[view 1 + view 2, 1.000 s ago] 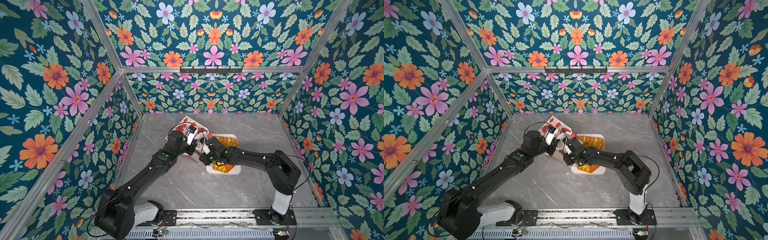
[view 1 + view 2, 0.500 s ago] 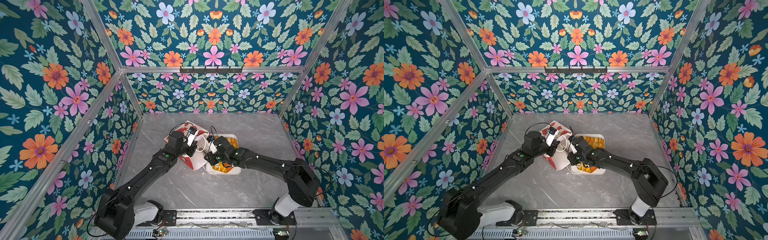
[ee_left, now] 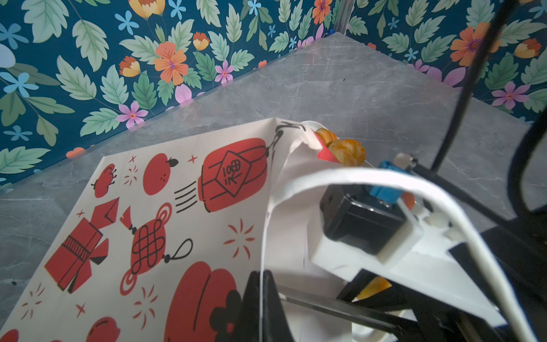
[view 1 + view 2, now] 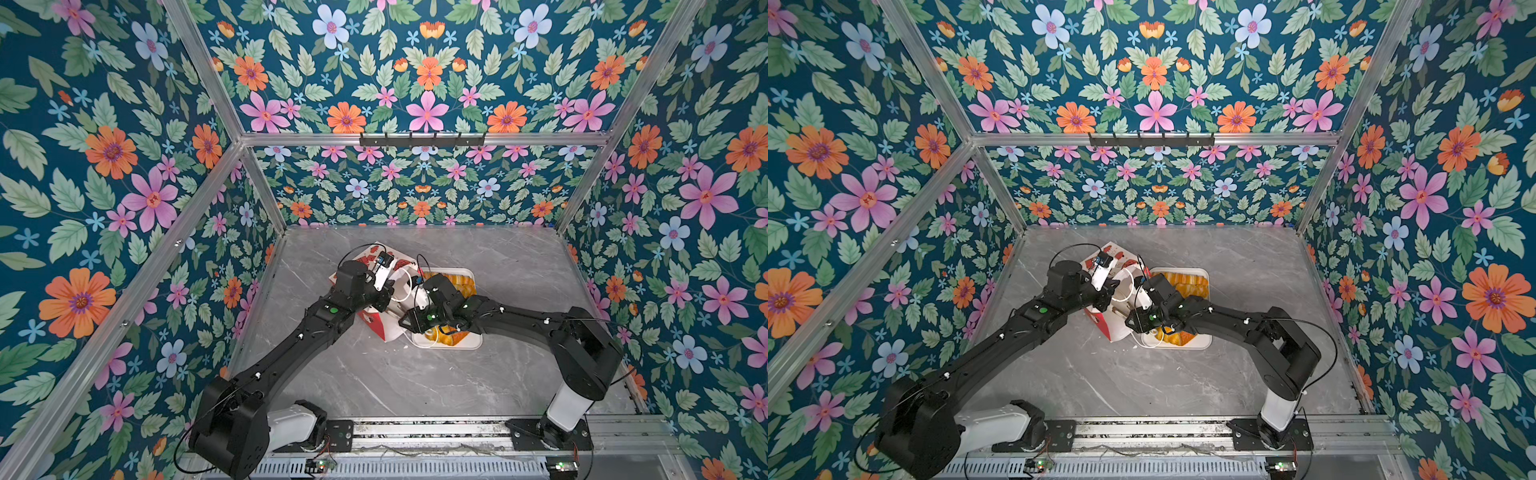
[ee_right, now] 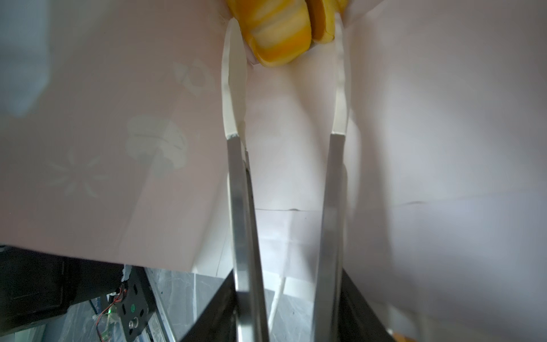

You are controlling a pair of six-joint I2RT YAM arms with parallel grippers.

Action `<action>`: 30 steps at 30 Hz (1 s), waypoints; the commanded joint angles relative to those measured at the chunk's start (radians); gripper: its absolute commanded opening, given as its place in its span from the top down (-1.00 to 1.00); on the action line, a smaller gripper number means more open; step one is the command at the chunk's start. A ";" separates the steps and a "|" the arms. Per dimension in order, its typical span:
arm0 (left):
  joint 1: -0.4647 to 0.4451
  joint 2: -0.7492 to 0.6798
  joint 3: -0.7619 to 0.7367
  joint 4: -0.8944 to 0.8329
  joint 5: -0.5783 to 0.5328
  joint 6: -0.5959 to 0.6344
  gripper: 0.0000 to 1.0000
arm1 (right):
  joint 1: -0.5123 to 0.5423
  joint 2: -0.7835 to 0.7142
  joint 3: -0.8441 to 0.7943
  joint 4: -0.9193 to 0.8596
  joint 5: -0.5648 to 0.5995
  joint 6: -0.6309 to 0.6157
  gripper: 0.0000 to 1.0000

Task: Take the fake bread out of the paper bag

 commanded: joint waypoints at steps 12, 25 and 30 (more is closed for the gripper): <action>0.000 0.012 0.007 0.020 0.026 -0.011 1.00 | -0.001 0.094 0.116 -0.003 -0.069 -0.014 0.08; -0.001 0.020 0.007 0.039 0.042 -0.023 1.00 | -0.001 0.155 0.175 -0.035 -0.085 -0.016 0.11; -0.001 0.025 0.006 0.046 0.044 -0.024 1.00 | 0.000 0.176 0.190 -0.038 -0.108 -0.020 0.25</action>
